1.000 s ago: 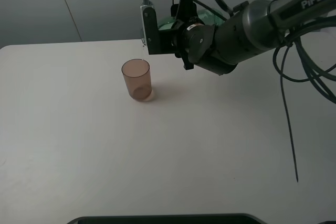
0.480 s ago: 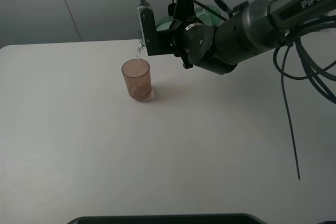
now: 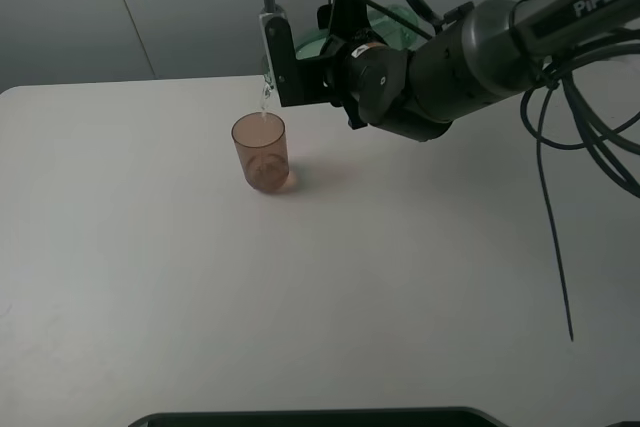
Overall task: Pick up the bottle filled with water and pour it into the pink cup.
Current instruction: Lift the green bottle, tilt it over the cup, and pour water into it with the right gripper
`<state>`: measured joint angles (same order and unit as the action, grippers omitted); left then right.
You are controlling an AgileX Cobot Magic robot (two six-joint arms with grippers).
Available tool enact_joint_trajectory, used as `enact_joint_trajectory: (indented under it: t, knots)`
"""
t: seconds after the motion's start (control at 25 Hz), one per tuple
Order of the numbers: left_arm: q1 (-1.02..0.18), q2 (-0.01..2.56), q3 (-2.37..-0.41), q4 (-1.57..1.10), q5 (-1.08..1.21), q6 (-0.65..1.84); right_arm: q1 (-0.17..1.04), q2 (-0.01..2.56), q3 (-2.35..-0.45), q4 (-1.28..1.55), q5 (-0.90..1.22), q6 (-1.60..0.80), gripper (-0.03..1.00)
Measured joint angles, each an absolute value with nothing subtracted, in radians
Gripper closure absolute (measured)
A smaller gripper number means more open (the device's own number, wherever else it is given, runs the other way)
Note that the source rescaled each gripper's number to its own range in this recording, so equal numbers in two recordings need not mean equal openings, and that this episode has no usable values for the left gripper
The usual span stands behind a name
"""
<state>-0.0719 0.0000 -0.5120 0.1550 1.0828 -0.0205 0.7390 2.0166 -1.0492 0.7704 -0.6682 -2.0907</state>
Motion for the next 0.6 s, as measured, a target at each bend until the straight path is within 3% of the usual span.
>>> enact_joint_trajectory:
  t: [0.6]
  knots:
    - [-0.072,0.0,-0.512,0.155,1.083,-0.02,0.739,2.017,-1.049,0.748,-0.675,-2.091,0.96]
